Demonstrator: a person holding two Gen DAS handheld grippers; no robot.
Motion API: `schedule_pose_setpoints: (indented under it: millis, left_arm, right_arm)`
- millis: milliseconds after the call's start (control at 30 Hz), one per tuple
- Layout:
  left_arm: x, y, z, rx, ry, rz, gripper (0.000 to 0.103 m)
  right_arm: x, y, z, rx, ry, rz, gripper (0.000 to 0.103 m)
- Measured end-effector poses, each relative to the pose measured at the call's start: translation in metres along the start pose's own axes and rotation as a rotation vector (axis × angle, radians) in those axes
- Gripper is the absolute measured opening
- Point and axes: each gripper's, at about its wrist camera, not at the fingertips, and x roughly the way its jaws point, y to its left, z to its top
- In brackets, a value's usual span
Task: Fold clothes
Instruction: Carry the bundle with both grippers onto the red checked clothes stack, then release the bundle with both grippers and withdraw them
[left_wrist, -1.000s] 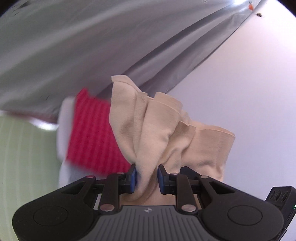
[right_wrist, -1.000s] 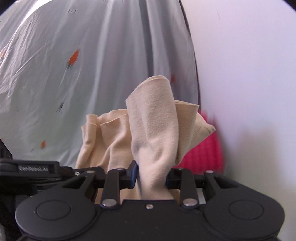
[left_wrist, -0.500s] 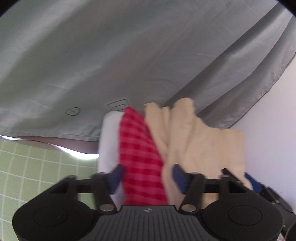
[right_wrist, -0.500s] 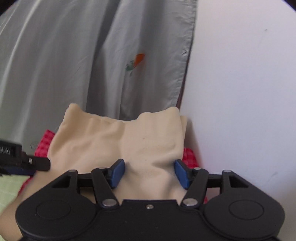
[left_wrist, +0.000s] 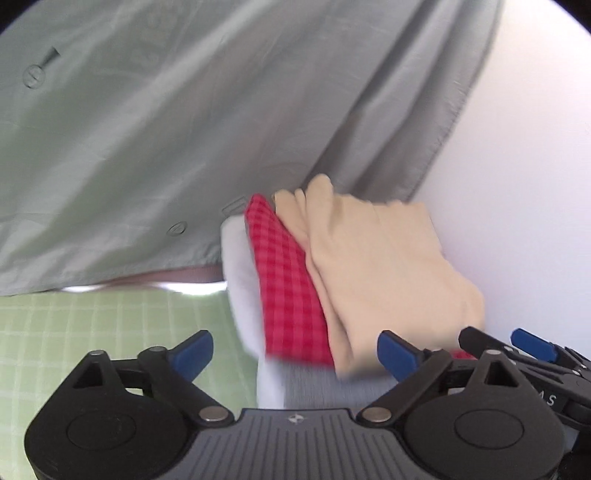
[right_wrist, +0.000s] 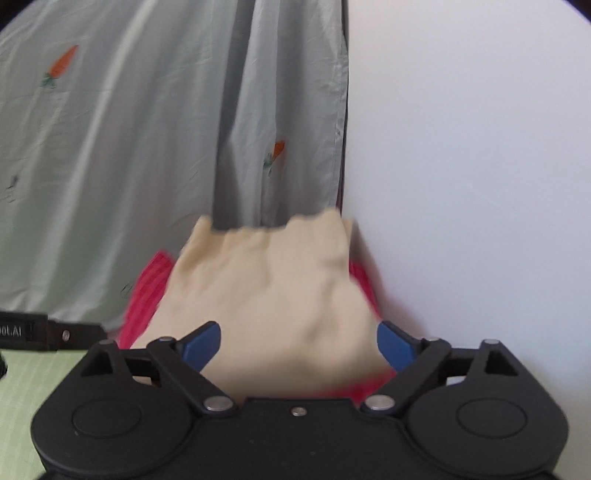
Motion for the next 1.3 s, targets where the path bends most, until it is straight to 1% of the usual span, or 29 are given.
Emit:
schedule_pose_setpoints:
  millis: [33, 133, 167, 233, 333, 433, 500, 600, 700, 800, 867, 1300]
  left_arm:
    - [-0.012, -0.005, -0.008, 0.017, -0.004, 0.017, 0.097]
    - [-0.048, -0.011, -0.029, 0.025, -0.013, 0.009, 0.102]
    - [-0.060, -0.013, -0.036, 0.024, -0.011, -0.003, 0.103]
    - [-0.081, -0.017, -0.051, 0.040, -0.014, 0.002, 0.103]
    - [-0.107, -0.024, -0.072, 0.094, -0.032, 0.043, 0.103]
    - [-0.124, -0.027, -0.090, 0.142, -0.014, 0.055, 0.103]
    - [-0.135, -0.028, -0.102, 0.165, -0.014, 0.069, 0.103]
    - [-0.148, -0.028, -0.116, 0.172, -0.003, 0.053, 0.103]
    - [-0.157, -0.027, -0.126, 0.185, 0.005, 0.044, 0.103]
    - [-0.165, -0.028, -0.133, 0.200, 0.001, 0.030, 0.103]
    - [-0.170, -0.028, -0.136, 0.206, -0.003, 0.021, 0.103]
    - [-0.178, -0.028, -0.140, 0.197, -0.018, -0.009, 0.103]
  right_arm:
    - [-0.014, 0.000, -0.007, 0.012, 0.012, 0.000, 0.098]
    - [-0.055, 0.003, -0.029, 0.035, 0.037, -0.016, 0.103]
    - [-0.069, 0.005, -0.035, 0.039, 0.042, -0.022, 0.103]
    - [-0.091, 0.010, -0.047, 0.042, 0.047, -0.022, 0.103]
    - [-0.124, 0.017, -0.064, 0.047, 0.056, -0.021, 0.103]
    - [-0.158, 0.024, -0.081, 0.051, 0.064, -0.021, 0.103]
    - [-0.173, 0.028, -0.090, 0.052, 0.078, -0.029, 0.103]
    - [-0.192, 0.030, -0.100, 0.048, 0.083, -0.055, 0.103]
    - [-0.204, 0.032, -0.108, 0.032, 0.096, -0.083, 0.103]
    - [-0.212, 0.033, -0.114, 0.025, 0.113, -0.060, 0.103]
    - [-0.217, 0.033, -0.115, 0.033, 0.108, -0.066, 0.103]
    - [-0.228, 0.031, -0.117, 0.045, 0.102, -0.094, 0.103]
